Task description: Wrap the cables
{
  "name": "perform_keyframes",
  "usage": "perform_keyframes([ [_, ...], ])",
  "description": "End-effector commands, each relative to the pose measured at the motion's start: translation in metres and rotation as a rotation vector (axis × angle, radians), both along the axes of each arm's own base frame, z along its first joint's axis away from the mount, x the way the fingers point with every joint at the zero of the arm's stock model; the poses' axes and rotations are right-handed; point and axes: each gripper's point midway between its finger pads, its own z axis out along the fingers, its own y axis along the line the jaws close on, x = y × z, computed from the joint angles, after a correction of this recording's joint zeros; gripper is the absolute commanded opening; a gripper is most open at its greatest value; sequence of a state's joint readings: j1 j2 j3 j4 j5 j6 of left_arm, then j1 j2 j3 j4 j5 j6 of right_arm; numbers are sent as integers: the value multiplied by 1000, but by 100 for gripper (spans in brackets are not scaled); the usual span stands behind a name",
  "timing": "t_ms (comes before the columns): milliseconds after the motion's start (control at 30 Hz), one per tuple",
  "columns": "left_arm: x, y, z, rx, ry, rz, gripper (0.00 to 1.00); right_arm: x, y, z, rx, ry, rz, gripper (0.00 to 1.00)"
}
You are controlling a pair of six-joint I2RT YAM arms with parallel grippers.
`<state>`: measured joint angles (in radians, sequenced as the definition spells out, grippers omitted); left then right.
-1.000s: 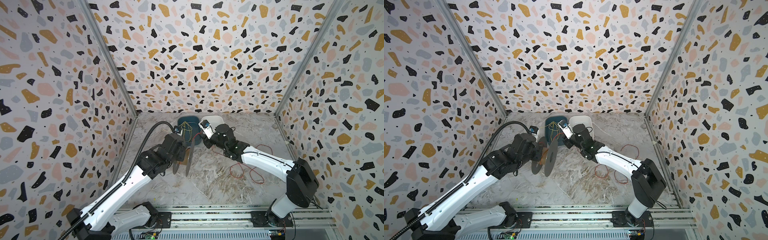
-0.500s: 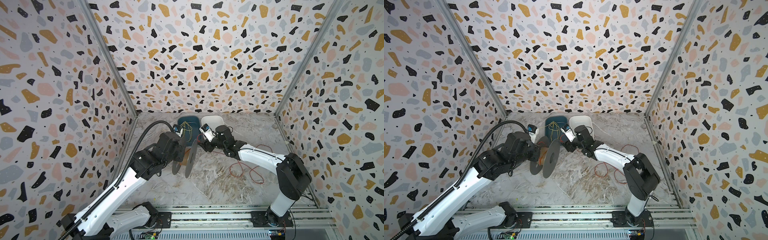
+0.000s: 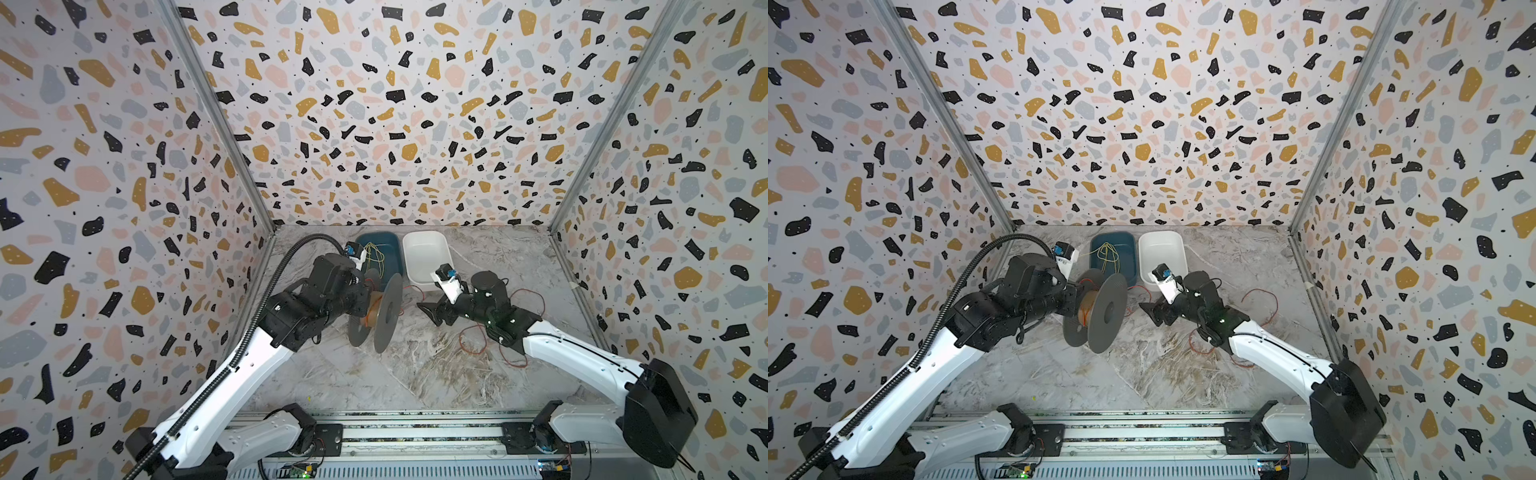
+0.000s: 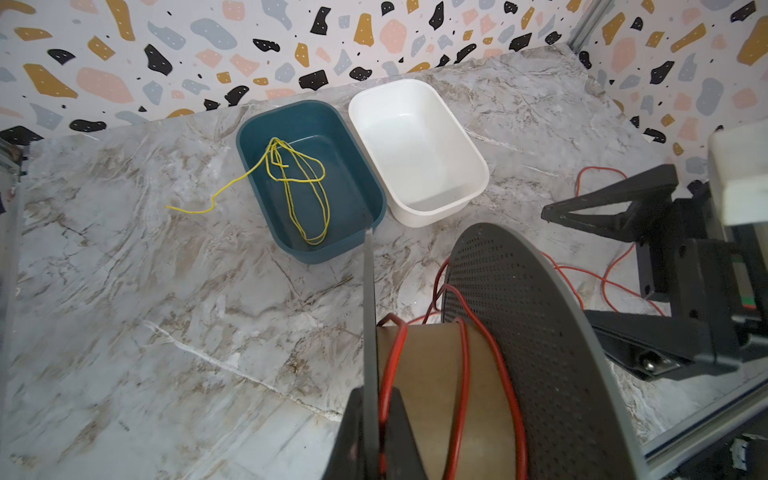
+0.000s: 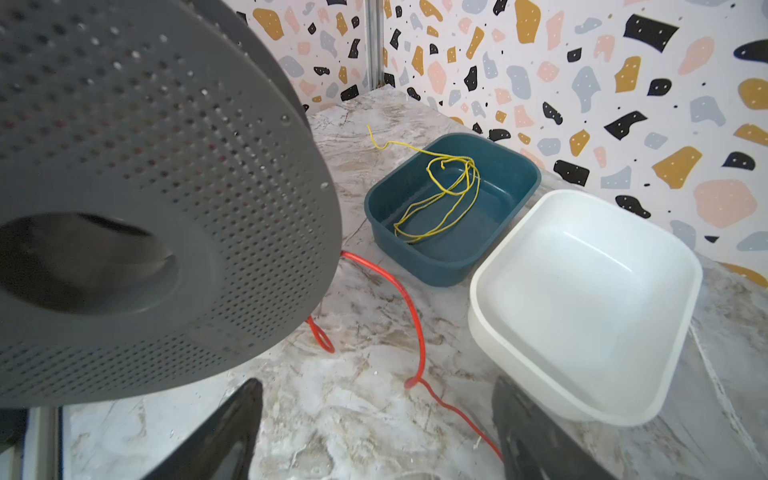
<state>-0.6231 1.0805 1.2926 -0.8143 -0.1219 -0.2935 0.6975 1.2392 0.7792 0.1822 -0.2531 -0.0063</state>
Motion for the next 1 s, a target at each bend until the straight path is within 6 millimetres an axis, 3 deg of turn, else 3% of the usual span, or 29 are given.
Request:
perform_keyframes([
  [0,8,-15,49,-118,-132,-54,0,-5,-15,0,50,-6,-65,86],
  [167,6,-15,49,-98,-138,-78,0,2,-25,-1,60,-28,-137,82],
  [300,4,-16,50,-95,-142,-98,0,6,-12,-8,38,-9,-89,79],
  [767,-1,-19,38,-85,-108,-128,0,55,28,-23,4,-33,-27,69],
  [867,-1,-18,35,-81,-102,-126,0,62,38,-25,-1,-21,-2,56],
  [967,0,-17,32,-76,-100,-119,0,64,39,-27,2,-7,-4,34],
])
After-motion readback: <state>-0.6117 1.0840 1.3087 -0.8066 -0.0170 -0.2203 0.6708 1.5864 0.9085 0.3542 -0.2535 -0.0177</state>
